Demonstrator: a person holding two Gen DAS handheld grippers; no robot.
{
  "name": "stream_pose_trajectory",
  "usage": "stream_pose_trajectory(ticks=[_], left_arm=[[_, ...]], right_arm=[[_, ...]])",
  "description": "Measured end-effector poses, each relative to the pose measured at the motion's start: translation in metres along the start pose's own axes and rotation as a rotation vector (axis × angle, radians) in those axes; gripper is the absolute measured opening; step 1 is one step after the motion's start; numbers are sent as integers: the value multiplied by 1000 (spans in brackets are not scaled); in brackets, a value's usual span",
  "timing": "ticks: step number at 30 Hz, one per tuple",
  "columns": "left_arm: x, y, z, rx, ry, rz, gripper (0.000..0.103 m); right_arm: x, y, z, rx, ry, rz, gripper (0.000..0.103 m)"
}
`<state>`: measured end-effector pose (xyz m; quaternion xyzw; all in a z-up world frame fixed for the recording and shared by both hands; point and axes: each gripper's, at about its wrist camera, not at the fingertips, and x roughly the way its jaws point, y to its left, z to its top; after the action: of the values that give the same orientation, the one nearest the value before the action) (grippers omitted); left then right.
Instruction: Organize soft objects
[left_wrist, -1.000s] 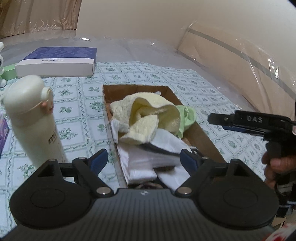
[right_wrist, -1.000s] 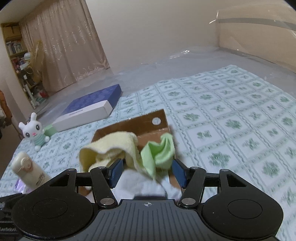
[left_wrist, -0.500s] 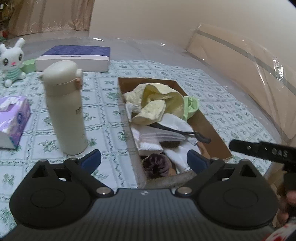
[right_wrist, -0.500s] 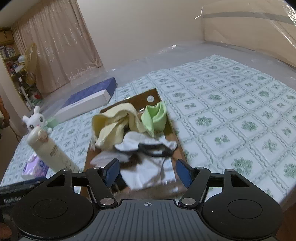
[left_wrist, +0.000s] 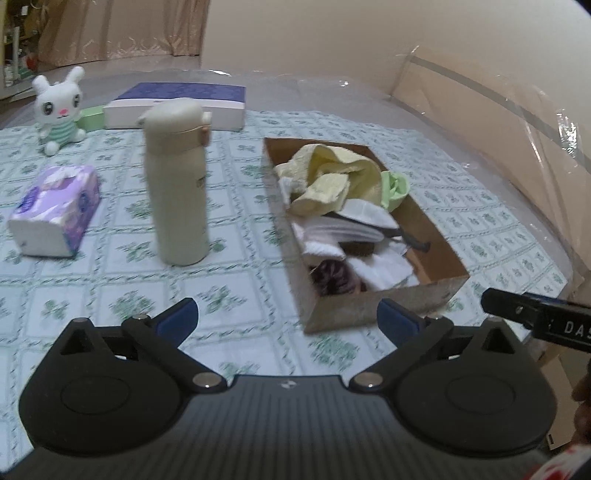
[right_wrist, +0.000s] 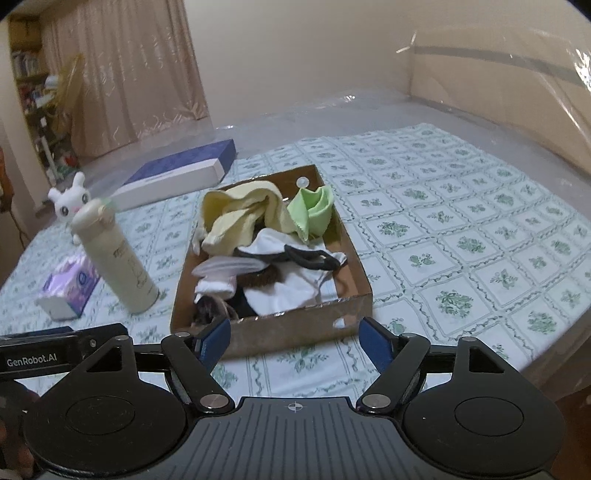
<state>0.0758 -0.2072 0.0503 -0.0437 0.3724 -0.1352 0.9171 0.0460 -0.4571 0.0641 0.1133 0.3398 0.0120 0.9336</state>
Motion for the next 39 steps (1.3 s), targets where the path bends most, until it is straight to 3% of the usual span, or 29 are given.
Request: stream_pose_trajectory(ticks=[12, 39], left_arm=[[-50, 25, -35, 54, -13, 70, 102], [-111, 93, -76, -10, -30, 83, 102]], right_arm=[[-26, 37, -25, -84, 10, 1, 78], [-59, 126, -79, -151, 23, -18, 78]])
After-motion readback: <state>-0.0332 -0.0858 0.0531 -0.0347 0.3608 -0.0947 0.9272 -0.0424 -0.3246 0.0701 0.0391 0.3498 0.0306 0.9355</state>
